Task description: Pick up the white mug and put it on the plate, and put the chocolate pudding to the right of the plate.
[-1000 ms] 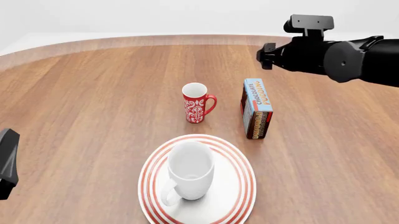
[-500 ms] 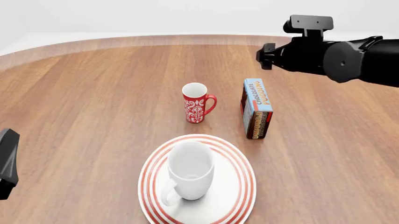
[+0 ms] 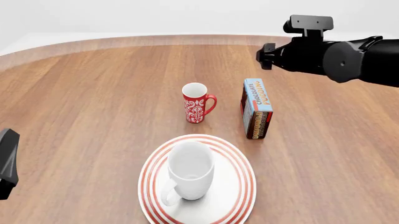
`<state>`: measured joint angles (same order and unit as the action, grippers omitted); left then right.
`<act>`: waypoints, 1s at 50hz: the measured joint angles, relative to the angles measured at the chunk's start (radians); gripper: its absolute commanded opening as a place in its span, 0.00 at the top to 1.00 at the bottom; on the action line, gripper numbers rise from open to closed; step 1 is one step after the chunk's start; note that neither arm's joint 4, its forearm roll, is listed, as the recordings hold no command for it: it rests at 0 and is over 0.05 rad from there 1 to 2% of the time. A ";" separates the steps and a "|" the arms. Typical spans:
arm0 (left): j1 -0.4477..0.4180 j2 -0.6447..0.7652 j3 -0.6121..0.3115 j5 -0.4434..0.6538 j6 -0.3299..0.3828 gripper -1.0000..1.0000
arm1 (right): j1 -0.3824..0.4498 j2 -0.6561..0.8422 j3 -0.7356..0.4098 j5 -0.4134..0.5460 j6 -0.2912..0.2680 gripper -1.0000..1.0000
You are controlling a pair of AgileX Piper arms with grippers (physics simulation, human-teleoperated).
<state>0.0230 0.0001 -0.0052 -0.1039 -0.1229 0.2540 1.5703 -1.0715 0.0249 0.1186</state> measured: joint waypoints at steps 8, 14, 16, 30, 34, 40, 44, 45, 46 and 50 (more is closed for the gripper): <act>0.000 0.000 0.000 0.001 -0.002 0.00 | -0.002 0.095 0.009 -0.034 0.038 0.00; 0.000 0.000 0.000 0.001 -0.003 0.00 | -0.002 0.145 0.015 -0.052 0.056 0.00; 0.000 0.000 0.000 0.001 -0.003 0.00 | -0.002 0.157 0.017 -0.056 0.060 0.00; -0.001 0.000 0.000 0.001 -0.003 0.00 | 0.000 0.197 0.021 -0.069 0.075 0.00; -0.001 0.000 0.000 0.001 -0.003 0.00 | 0.000 0.203 0.022 -0.071 0.077 0.00; -0.001 0.000 0.000 0.001 -0.003 0.00 | 0.001 0.211 0.021 -0.073 0.080 0.00; -0.001 0.000 0.000 0.001 -0.004 0.00 | 0.003 0.218 0.020 -0.074 0.081 0.00; -0.001 0.000 0.000 0.001 -0.004 0.00 | 0.004 0.220 0.020 -0.074 0.081 0.00; -0.001 0.000 0.000 0.001 -0.004 0.00 | 0.004 0.222 0.020 -0.075 0.081 0.00; -0.001 0.000 0.000 0.001 -0.004 0.00 | 0.006 0.229 0.018 -0.075 0.081 0.00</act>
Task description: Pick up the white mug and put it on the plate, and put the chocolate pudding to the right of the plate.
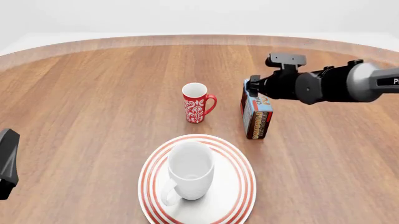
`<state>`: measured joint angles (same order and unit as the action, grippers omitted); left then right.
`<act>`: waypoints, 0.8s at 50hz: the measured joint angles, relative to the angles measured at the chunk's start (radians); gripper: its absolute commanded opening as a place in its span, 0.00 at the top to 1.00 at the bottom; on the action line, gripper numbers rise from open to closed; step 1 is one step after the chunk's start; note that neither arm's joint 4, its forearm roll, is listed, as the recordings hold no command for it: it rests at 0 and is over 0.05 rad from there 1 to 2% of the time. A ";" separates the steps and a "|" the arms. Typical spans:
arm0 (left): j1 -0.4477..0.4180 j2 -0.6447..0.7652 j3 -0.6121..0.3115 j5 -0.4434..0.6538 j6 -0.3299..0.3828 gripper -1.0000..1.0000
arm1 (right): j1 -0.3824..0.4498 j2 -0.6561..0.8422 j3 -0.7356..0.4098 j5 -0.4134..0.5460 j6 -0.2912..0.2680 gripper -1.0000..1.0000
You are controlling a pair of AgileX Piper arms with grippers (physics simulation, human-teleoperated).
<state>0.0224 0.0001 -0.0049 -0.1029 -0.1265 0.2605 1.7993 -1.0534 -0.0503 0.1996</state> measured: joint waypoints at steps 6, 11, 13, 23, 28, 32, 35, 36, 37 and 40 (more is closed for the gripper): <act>0.000 0.000 0.000 0.000 0.000 0.00 | 0.004 0.010 -0.003 0.001 0.000 0.00; 0.000 0.000 0.000 0.000 0.000 0.00 | 0.006 0.018 -0.005 0.001 -0.001 0.00; 0.000 0.000 0.000 0.000 0.000 0.00 | 0.007 0.022 -0.006 0.000 -0.001 0.00; 0.000 0.000 0.000 0.000 0.000 0.00 | 0.008 0.035 -0.006 -0.004 0.000 0.00; 0.000 0.000 0.000 0.000 0.000 0.00 | 0.009 0.040 -0.007 -0.006 0.002 0.00; 0.000 0.000 0.000 0.000 0.000 0.00 | 0.011 0.045 -0.008 -0.006 0.002 0.00; 0.000 0.000 0.000 0.000 0.000 0.00 | 0.013 0.048 -0.008 -0.006 0.003 0.00; 0.000 0.000 0.000 0.000 0.000 0.00 | 0.013 0.050 -0.008 -0.006 0.003 0.00; 0.000 0.000 0.000 0.000 0.000 0.00 | 0.014 0.051 -0.008 -0.007 0.003 0.00; 0.000 0.000 0.000 0.000 0.000 0.00 | 0.015 0.054 -0.008 -0.007 0.003 0.00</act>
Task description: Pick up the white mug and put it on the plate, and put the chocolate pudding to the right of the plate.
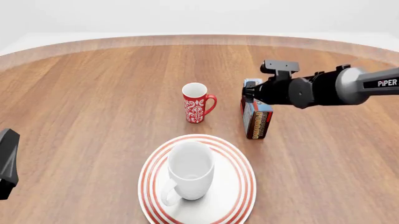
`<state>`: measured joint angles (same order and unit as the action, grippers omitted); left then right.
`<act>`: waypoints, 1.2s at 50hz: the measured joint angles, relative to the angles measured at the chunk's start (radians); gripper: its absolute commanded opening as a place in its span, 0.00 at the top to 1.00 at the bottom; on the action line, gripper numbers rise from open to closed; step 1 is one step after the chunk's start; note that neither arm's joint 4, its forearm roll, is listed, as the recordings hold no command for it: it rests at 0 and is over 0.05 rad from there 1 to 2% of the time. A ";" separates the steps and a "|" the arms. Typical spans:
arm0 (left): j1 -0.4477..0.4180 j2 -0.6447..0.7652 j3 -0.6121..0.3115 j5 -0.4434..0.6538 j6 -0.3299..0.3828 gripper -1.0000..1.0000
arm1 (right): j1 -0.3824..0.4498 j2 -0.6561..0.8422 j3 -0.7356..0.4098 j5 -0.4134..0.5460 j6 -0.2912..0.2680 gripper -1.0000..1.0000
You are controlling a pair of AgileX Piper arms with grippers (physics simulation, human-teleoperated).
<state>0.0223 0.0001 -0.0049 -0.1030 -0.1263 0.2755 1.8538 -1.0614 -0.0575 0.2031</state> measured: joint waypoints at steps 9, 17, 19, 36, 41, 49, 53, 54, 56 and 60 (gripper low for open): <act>0.000 0.000 0.000 0.000 0.000 0.00 | 0.002 0.009 0.000 -0.003 0.002 0.00; 0.000 0.000 0.000 0.000 0.000 0.00 | 0.005 0.017 0.000 -0.004 0.006 0.00; 0.000 0.000 0.000 0.000 0.000 0.00 | 0.005 0.020 -0.001 -0.004 0.008 0.00; 0.000 0.000 0.000 0.000 0.000 0.00 | 0.008 0.027 -0.005 0.001 0.007 0.00; 0.000 0.000 0.000 0.000 0.000 0.00 | 0.005 0.027 -0.007 0.002 0.001 1.00; 0.000 0.000 0.000 0.000 0.000 0.00 | -0.001 0.025 -0.009 0.002 -0.017 1.00; 0.000 0.000 0.000 0.000 0.000 0.00 | -0.004 0.022 -0.007 0.003 -0.024 1.00; 0.000 0.000 0.000 0.000 0.000 0.00 | -0.004 0.021 -0.007 0.003 -0.026 1.00; 0.000 0.000 0.000 0.000 0.000 0.00 | -0.005 0.020 -0.006 0.004 -0.029 1.00; 0.000 0.000 0.000 0.000 0.000 0.00 | -0.007 0.014 -0.003 0.006 -0.035 1.00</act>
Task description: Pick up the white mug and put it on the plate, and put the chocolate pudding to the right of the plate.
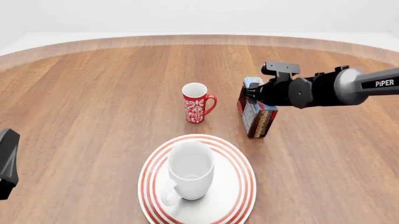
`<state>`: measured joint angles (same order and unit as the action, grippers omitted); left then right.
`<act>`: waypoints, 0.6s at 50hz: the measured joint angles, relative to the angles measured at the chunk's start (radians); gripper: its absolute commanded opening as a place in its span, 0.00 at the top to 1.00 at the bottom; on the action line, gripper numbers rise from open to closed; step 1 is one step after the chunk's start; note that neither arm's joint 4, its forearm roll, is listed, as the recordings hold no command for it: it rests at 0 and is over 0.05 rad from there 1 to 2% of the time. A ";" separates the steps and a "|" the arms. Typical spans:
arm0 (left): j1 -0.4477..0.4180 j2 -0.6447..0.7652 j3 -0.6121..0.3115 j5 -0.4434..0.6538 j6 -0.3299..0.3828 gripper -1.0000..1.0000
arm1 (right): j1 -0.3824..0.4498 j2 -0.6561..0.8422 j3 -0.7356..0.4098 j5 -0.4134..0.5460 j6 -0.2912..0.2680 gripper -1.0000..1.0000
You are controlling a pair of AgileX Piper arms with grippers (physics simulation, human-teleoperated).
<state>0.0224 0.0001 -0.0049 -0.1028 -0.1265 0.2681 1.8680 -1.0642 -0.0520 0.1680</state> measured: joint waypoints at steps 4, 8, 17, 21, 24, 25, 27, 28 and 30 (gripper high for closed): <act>0.000 0.000 0.000 0.000 0.000 0.00 | 0.000 -0.006 0.005 0.003 -0.005 1.00; 0.000 0.000 0.000 0.000 0.000 0.00 | -0.002 -0.014 0.010 0.006 -0.011 1.00; 0.000 0.000 0.000 0.000 0.000 0.00 | -0.006 -0.034 0.022 0.013 -0.021 1.00; 0.000 0.000 0.000 0.000 0.000 0.00 | -0.008 -0.046 0.027 0.018 -0.024 1.00; 0.000 0.000 0.000 0.000 0.000 0.00 | -0.008 -0.058 0.029 0.022 -0.026 1.00; 0.000 0.000 0.000 0.000 0.000 0.00 | -0.009 -0.062 0.030 0.023 -0.027 1.00; 0.000 0.000 0.000 0.000 0.000 0.00 | -0.009 -0.071 0.031 0.027 -0.028 1.00; 0.000 0.000 0.000 0.000 0.000 0.00 | -0.010 -0.076 0.032 0.029 -0.028 1.00; 0.000 0.000 0.000 0.000 0.000 0.00 | -0.010 -0.087 0.032 0.034 -0.029 1.00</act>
<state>0.0223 0.0001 -0.0049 -0.1029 -0.1265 0.2581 1.7811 -1.0318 -0.0183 0.1393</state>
